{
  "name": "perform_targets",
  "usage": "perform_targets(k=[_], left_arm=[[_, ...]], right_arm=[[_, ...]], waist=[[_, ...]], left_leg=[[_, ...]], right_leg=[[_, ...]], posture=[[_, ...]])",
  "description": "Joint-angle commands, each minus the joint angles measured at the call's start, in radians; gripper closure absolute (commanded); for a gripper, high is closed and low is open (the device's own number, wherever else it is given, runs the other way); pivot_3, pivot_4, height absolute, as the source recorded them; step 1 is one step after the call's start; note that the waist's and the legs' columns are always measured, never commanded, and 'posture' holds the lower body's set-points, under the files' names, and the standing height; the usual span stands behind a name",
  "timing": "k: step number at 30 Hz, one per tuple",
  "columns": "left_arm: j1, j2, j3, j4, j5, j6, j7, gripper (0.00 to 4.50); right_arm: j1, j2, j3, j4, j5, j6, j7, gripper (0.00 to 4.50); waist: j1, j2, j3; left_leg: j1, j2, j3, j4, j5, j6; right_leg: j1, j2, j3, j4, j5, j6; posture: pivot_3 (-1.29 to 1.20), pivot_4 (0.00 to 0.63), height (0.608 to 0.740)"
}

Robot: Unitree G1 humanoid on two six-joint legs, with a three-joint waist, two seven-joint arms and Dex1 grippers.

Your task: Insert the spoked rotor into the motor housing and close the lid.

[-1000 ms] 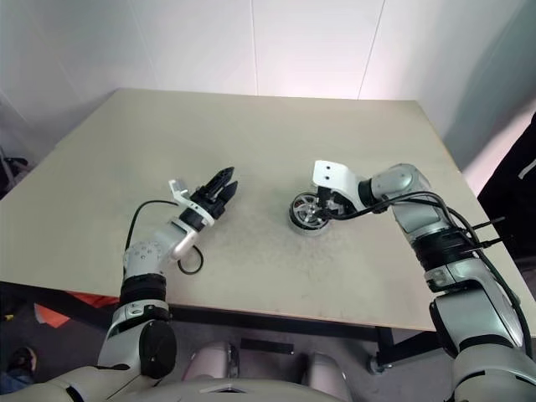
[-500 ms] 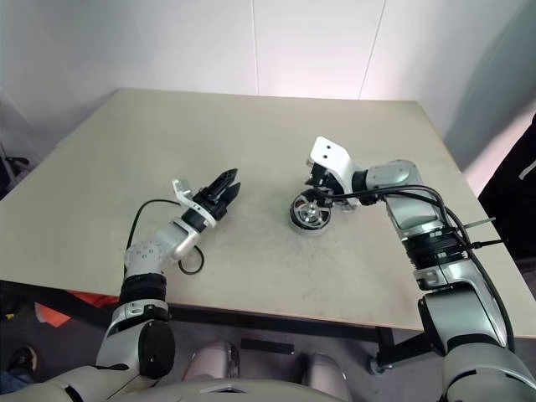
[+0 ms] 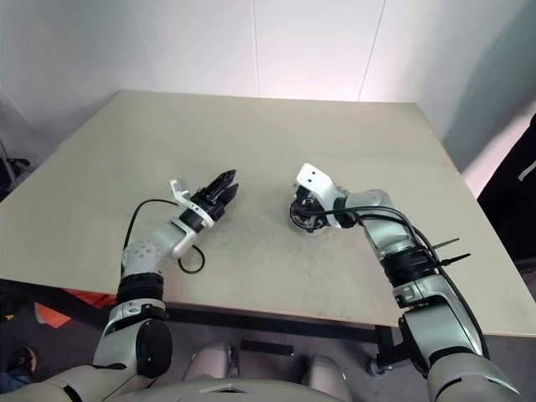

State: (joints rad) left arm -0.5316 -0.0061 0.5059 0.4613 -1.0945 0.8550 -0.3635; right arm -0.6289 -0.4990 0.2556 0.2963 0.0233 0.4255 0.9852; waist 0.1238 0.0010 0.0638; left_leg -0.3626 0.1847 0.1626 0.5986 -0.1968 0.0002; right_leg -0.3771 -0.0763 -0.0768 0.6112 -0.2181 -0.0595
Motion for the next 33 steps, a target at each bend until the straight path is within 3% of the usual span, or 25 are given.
perform_targets(k=[1, 8, 16, 20, 22, 25, 29, 33], left_arm=[[-0.017, 0.0, -0.009, -0.015, -0.001, -0.004, -0.016, 1.56], [-0.02, 0.01, -0.008, -0.013, 0.004, -0.004, -0.02, 1.56], [-0.027, 0.02, -0.007, -0.004, 0.01, -0.007, -0.022, 1.56], [-0.031, 0.026, -0.003, 0.001, 0.016, -0.011, -0.024, 1.56], [-0.033, 0.029, -0.003, 0.003, 0.018, -0.013, -0.027, 1.56], [-0.035, 0.031, -0.004, 0.007, 0.02, -0.017, -0.03, 1.56], [-0.036, 0.038, -0.016, 0.006, 0.037, -0.023, -0.047, 1.56], [-0.037, 0.063, -0.053, -0.022, 0.086, -0.037, -0.075, 1.56]], right_arm=[[-0.043, -0.023, -0.078, -0.096, 0.063, 0.011, 0.012, 4.47], [-0.017, -0.057, -0.141, -0.152, 0.083, 0.026, -0.02, 4.47], [0.131, -0.038, -0.075, -0.036, 0.013, -0.02, -0.086, 4.47], [0.164, -0.004, -0.054, 0.05, -0.005, -0.065, -0.119, 4.47], [0.14, -0.003, -0.085, 0.011, 0.025, -0.06, -0.116, 4.47], [0.097, -0.023, -0.132, -0.056, 0.056, -0.084, -0.111, 4.47], [0.051, -0.085, -0.164, -0.153, 0.082, -0.162, -0.052, 4.47], [0.005, -0.254, -0.077, -0.133, -0.018, -0.327, 0.108, 4.47]], waist=[[0.0, 0.0, 0.0], [0.001, 0.0, 0.0], [-0.003, 0.0, 0.0], [-0.005, -0.001, -0.001], [-0.005, -0.001, -0.001], [-0.005, -0.001, -0.001], [-0.002, 0.0, 0.0], [0.001, 0.0, 0.0]], left_leg=[[-0.001, 0.0, 0.0, 0.0, 0.0, 0.0], [-0.003, 0.0, 0.0, 0.0, 0.0, 0.0], [-0.002, 0.0, 0.0, -0.001, 0.0, 0.0], [0.011, 0.0, 0.001, -0.003, -0.001, 0.0], [0.02, 0.0, 0.001, -0.004, -0.001, 0.0], [0.021, 0.0, 0.001, -0.004, 0.0, 0.0], [0.013, 0.0, 0.001, -0.003, 0.0, -0.001], [0.01, 0.0, 0.001, -0.004, 0.0, 0.001]], right_leg=[[0.0, 0.0, 0.0, 0.0, 0.0, 0.0], [-0.003, 0.0, 0.0, -0.001, 0.0, 0.0], [-0.001, 0.0, 0.0, -0.003, 0.0, 0.0], [0.011, 0.0, 0.0, -0.004, -0.003, 0.004], [0.018, 0.0, 0.0, -0.005, -0.005, 0.009], [0.019, 0.0, 0.0, -0.007, -0.006, 0.009], [0.012, 0.0, 0.0, -0.007, -0.005, 0.01], [0.009, 0.0, 0.001, -0.004, -0.003, 0.007]], posture=[[0.0, 0.0, 0.74], [0.0, 0.0, 0.74], [0.0, 0.0, 0.74], [0.0, 0.0, 0.74], [0.0, 0.0, 0.74], [0.0, 0.0, 0.74], [0.0, 0.0, 0.74], [0.0, 0.0, 0.74]])
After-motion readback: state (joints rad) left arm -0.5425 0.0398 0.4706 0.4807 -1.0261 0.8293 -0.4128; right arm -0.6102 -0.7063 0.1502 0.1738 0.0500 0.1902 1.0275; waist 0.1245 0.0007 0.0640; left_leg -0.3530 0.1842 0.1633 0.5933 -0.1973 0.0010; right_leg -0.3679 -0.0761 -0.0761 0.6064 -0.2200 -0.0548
